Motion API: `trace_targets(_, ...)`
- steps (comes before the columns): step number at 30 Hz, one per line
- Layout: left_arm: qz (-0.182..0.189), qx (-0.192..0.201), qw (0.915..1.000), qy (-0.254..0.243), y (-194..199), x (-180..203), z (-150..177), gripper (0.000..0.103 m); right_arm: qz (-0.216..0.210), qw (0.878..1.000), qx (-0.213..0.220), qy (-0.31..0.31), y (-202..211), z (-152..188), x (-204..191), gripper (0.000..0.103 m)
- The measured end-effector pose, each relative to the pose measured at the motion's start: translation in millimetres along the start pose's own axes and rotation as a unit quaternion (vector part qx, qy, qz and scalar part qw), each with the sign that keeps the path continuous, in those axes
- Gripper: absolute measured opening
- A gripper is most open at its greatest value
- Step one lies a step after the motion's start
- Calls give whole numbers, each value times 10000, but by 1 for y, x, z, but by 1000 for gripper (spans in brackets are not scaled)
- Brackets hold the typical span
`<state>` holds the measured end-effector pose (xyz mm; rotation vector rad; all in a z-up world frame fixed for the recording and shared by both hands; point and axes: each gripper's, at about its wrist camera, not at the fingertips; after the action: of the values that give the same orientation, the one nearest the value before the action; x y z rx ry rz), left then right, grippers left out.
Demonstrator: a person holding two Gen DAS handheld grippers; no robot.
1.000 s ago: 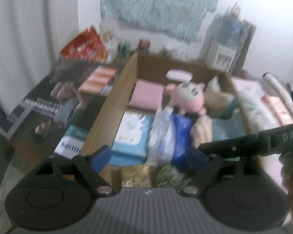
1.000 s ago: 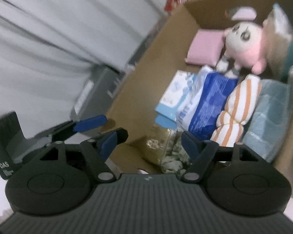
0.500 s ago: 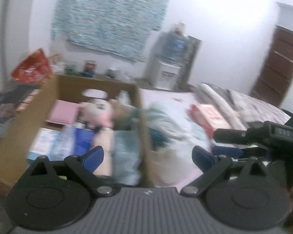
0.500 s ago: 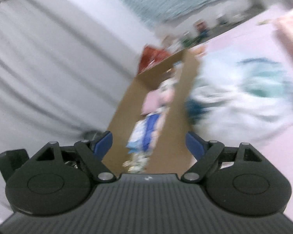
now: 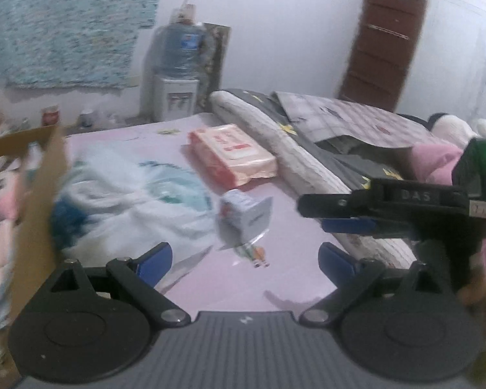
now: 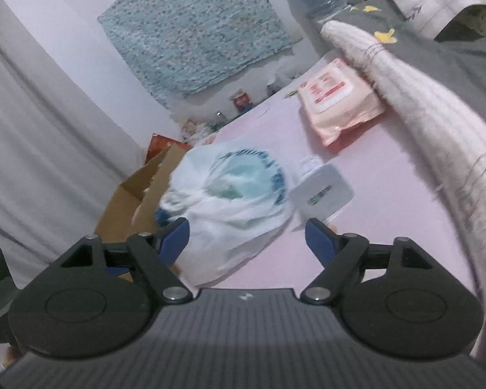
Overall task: Organize soft objects
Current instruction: 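Move both tools back to the white yogurt cup on the bed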
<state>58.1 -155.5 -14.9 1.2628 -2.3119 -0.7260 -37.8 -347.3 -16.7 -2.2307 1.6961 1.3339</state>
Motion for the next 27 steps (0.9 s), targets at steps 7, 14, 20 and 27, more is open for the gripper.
trace_targets(7,249,-200,9995,-85,-63,17,-7,89,203,9996,186,-97,-24,-19,38,51)
trace_targets(14,172,-569,9967,-546,-122,38,-12,67,155,9985,322,-409,-51,-34,77,50)
trace_targets(20,-224,-784,9949,-596,-166,42,-14,48,72,9986,160,-493,-80,-41,95,51)
trace_targets(27,-326,-993,9935,-457,-177,33,-12,20,-104,9982,-56,-591,-96,-35,97,50)
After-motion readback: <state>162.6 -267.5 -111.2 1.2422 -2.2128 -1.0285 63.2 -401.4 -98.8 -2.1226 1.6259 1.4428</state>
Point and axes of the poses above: each gripper's, at about its wrist camera, not at the fingertips, and y roughly against the way its jaws point, x to its right, z to its underside, and after that the axes turned 8 degrees about -z, right-handed
